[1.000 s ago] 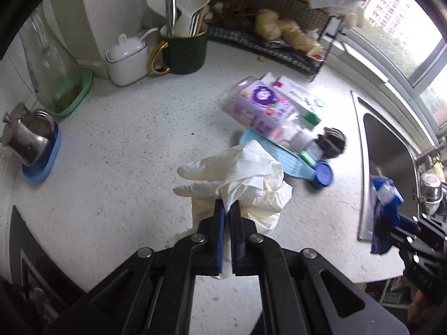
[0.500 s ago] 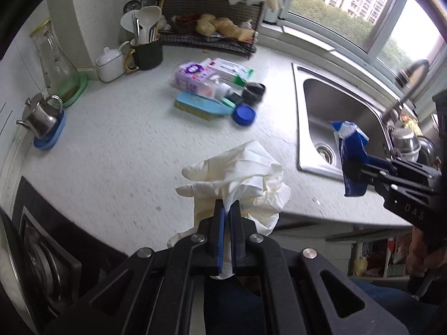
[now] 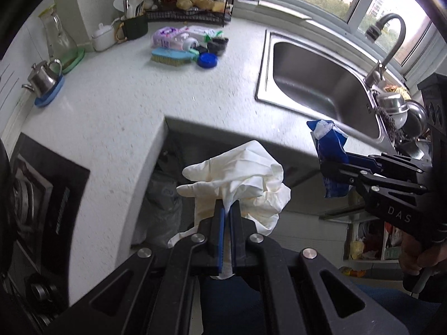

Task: Collect trash
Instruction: 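Carry the gloves and tissue pack down toward the red basin with both tools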

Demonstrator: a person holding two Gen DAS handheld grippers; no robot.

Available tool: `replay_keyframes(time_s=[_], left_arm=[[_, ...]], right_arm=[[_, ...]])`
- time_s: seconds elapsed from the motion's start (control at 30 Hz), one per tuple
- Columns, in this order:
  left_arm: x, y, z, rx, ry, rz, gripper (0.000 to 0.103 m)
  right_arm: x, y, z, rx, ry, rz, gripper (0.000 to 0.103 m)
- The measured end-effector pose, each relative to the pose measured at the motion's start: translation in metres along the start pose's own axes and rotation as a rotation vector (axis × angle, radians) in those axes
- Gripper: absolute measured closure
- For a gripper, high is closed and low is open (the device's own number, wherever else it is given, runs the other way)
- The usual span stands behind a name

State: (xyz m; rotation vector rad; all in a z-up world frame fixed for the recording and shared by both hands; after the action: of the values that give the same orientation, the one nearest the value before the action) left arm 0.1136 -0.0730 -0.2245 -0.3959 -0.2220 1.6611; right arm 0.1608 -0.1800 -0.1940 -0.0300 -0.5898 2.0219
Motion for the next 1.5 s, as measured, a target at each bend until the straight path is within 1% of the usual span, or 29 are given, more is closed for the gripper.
replay_keyframes(time_s=[0.07, 0.13, 0.23, 0.33, 0.43, 0.5, 0.57, 0.7, 0.83, 0.93, 1.03, 1.17, 1.27, 1.37, 1.5], left_arm=[[-0.004, 0.013, -0.009, 0.029, -0.005, 0.001, 0.1], [-0.005, 0.021, -0.015, 0.039, -0.023, -0.004, 0.1], [-0.006, 0.033, -0.03, 0.072, -0.008, 0.004, 0.1], [-0.002, 0.044, -0.057, 0.121, -0.027, -0.011, 0.1], [0.003, 0.053, -0.088, 0.152, -0.017, -0.022, 0.1], [0.009, 0.061, -0.114, 0.176, -0.022, -0.024, 0.1], [0.015, 0.07, -0.141, 0.195, -0.026, -0.033, 0.1], [0.024, 0.089, -0.199, 0.228, 0.025, -0.006, 0.1], [0.031, 0.111, -0.264, 0.262, -0.003, -0.024, 0.1], [0.033, 0.127, -0.311, 0.284, 0.014, -0.026, 0.1], [0.035, 0.14, -0.36, 0.308, 0.014, -0.027, 0.1], [0.038, 0.156, -0.415, 0.329, 0.009, -0.035, 0.1], [0.041, 0.167, -0.449, 0.346, 0.018, -0.037, 0.1], [0.045, 0.177, -0.48, 0.366, 0.013, -0.04, 0.1], [0.049, 0.185, -0.51, 0.364, -0.007, -0.047, 0.1]], right_arm=[[-0.002, 0.015, -0.007, 0.027, -0.001, -0.011, 0.082], [-0.005, 0.028, -0.015, 0.054, 0.013, -0.017, 0.082], [-0.01, 0.043, -0.029, 0.078, 0.031, -0.021, 0.082], [-0.014, 0.058, -0.051, 0.117, 0.02, -0.055, 0.082], [-0.017, 0.07, -0.076, 0.147, 0.011, -0.078, 0.082], [-0.017, 0.076, -0.095, 0.144, -0.003, -0.078, 0.082], [-0.019, 0.088, -0.123, 0.163, 0.001, -0.072, 0.081], [-0.025, 0.11, -0.181, 0.211, -0.009, -0.069, 0.082], [-0.035, 0.135, -0.244, 0.239, -0.017, -0.066, 0.082], [-0.045, 0.149, -0.277, 0.238, -0.019, -0.065, 0.082], [-0.055, 0.162, -0.311, 0.246, -0.032, -0.07, 0.081], [-0.07, 0.181, -0.356, 0.265, -0.049, -0.076, 0.081], [-0.076, 0.19, -0.388, 0.3, -0.043, -0.068, 0.081], [-0.079, 0.197, -0.415, 0.314, -0.043, -0.06, 0.081], [-0.087, 0.213, -0.44, 0.322, -0.039, -0.047, 0.081]])
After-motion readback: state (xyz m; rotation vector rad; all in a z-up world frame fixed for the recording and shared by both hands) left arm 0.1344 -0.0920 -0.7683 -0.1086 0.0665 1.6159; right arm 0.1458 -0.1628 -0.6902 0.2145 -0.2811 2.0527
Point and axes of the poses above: each gripper's, at about its wrist camera, not at the fingertips, and z roughly against the way its jaws point, x to its left, y to its underside, the point moved 9 cm from there along -z, roughly the way its jaws point, and after that the axes turned 4 degrees about z, right-handed, at the moved point
